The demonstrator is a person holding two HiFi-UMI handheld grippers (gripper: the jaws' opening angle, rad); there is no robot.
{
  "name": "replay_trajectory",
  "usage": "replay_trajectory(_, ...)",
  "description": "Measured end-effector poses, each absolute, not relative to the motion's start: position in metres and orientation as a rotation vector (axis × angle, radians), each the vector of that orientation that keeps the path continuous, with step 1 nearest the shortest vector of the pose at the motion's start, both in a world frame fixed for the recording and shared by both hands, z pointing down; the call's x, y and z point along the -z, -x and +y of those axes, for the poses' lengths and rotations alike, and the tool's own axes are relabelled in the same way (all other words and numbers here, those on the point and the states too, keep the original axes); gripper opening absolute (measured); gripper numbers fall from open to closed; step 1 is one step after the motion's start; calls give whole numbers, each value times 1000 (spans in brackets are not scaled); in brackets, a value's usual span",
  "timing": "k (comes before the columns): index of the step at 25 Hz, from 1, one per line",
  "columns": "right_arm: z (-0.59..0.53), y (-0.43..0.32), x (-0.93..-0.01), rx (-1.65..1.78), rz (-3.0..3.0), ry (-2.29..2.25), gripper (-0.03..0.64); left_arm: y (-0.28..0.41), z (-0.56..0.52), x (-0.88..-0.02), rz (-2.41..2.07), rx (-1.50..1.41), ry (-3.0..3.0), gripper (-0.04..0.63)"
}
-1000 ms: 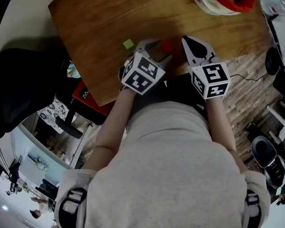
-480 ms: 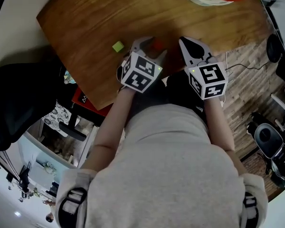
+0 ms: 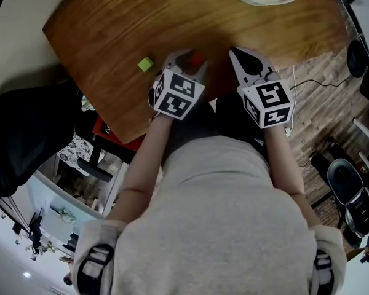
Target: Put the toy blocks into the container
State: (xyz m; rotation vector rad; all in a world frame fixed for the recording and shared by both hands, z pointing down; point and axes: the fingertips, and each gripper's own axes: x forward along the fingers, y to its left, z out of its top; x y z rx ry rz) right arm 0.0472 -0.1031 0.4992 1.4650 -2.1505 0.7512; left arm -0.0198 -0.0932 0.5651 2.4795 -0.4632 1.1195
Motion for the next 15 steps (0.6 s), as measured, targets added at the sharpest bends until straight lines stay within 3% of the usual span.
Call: replay_trajectory(15,-128,-78,-473,-671,-2231,-1487,11,2,-122,-530,-605,-1056,-2493,163)
